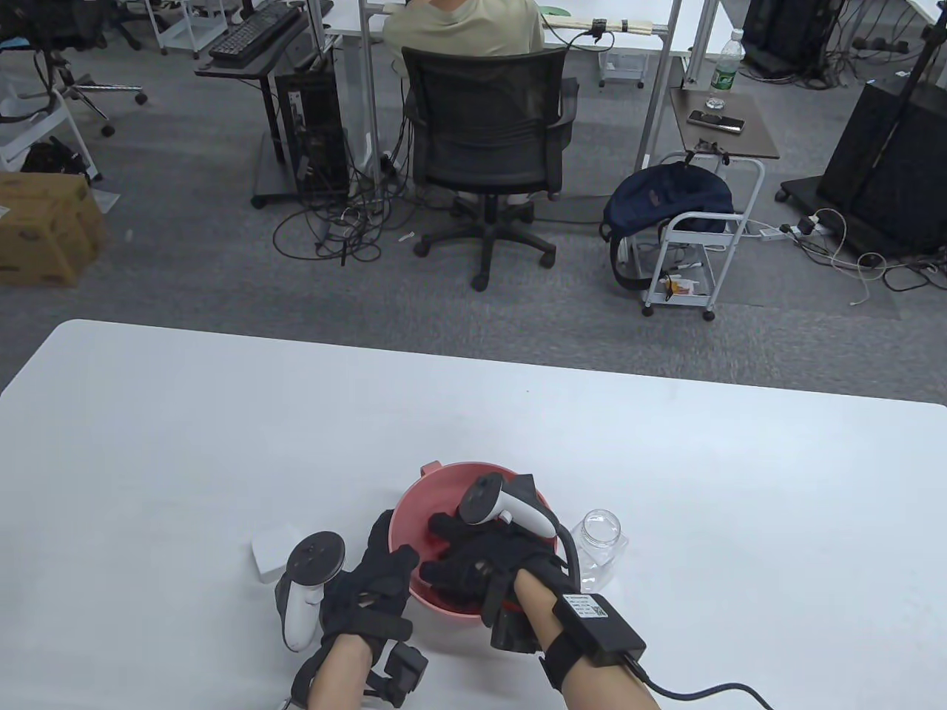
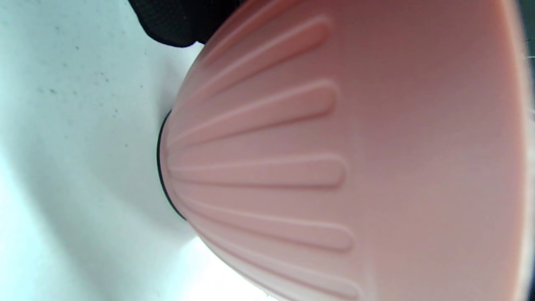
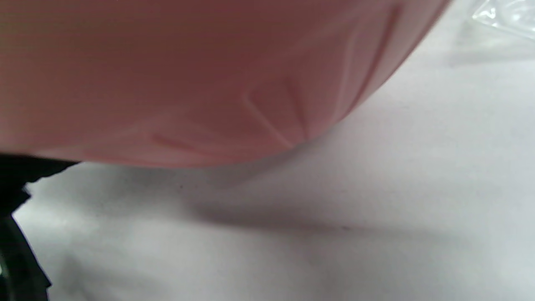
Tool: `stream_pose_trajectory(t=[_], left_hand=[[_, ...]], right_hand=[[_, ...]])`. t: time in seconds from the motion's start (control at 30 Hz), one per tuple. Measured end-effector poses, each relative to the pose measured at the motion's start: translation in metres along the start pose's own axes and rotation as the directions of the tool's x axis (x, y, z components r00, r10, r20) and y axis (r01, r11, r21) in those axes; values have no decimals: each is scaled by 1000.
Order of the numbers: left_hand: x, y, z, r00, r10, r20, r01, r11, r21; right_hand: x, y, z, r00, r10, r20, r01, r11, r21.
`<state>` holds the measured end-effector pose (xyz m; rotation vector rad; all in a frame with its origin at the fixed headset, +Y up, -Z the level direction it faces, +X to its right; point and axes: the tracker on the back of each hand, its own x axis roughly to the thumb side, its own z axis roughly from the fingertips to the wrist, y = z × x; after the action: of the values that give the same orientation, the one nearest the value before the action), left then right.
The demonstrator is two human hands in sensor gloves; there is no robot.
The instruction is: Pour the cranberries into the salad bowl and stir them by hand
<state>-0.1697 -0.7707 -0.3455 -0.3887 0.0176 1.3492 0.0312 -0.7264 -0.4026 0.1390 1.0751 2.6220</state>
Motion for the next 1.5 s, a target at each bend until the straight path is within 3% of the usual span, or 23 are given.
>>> stream_pose_trajectory(t=[0.23,0.37,0.6,0.8,1.0,1.1,1.17,1.27,1.37,1.5], left_hand=[[1,1,0,1000,-12,3,12,1000,22],[1,1,0,1000,-24,6,24,999,28],[2,0,1,998,-68,18,67,997,46],[13,2,8,991,-127,43,123,989,87],[36,11,30,933,-349,87,306,897,320],[46,15,38,888,-446,113,365,833,416],[53,15,44,863,-488,129,380,796,471],[60,16,51,804,-578,141,418,717,558],[61,16,50,747,-648,149,474,676,564],[64,16,53,648,-746,153,559,603,569]], right_hand=[[2,-6,31,977,-46,208,101,960,-262],[-2,-15,54,958,-65,279,154,938,-311],[-18,-21,91,938,-60,342,219,868,-446],[-35,-25,115,951,-61,303,240,764,-599],[-55,-27,128,967,-93,236,238,660,-713],[-62,-25,127,979,-74,192,195,631,-751],[-65,-24,127,985,-59,161,160,643,-749],[-72,-17,128,990,-48,136,137,602,-787],[-80,-6,126,993,-41,114,118,548,-828],[-79,-3,130,999,-6,47,43,554,-831]])
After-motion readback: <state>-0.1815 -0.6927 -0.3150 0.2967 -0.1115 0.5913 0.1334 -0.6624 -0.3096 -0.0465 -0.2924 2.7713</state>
